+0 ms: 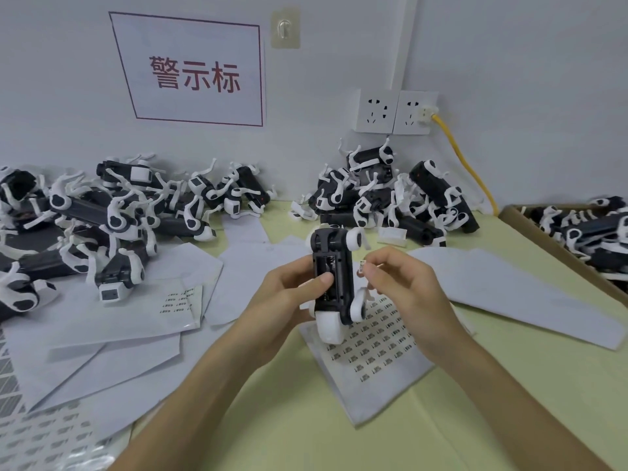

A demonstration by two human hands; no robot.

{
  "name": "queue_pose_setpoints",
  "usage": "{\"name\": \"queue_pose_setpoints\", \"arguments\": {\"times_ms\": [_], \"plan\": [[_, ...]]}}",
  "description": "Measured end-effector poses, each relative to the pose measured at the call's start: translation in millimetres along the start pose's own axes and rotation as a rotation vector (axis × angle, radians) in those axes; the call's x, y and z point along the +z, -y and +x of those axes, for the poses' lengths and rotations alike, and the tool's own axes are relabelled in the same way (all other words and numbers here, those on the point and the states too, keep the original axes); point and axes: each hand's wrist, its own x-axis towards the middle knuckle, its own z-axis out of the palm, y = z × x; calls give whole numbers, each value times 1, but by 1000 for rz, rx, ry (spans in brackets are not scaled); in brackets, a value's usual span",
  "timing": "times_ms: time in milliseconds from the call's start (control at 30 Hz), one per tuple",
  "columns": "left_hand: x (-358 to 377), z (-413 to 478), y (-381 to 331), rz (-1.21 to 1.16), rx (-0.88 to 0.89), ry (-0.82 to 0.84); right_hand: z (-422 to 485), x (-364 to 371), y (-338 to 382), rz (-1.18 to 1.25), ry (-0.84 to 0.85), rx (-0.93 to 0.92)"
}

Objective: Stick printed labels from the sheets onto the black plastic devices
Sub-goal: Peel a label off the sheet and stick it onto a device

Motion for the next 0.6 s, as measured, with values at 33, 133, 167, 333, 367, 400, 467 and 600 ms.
{"name": "queue_pose_setpoints", "arguments": {"times_ms": [33, 133, 167, 333, 367, 400, 467, 600], "plan": [[0, 0, 1, 14, 2, 0, 0, 0, 0, -1, -1, 2], [3, -1, 3, 57, 9, 21, 0, -1, 1, -1, -8, 7], [3, -2, 3, 60, 9, 27, -1, 0, 1, -2, -10, 8], [5, 0, 6, 51, -2, 11, -1, 1, 1, -1, -29, 21], [5, 0, 6, 46, -3, 11, -1, 1, 1, 0, -30, 23], [5, 0, 6, 44, -4, 11, -1, 1, 1, 5, -32, 25], [6, -1, 6, 40, -6, 6, -1, 1, 2, 20, -35, 26], [6, -1, 6, 45, -16, -9, -1, 1, 2, 19, -47, 26]]}}
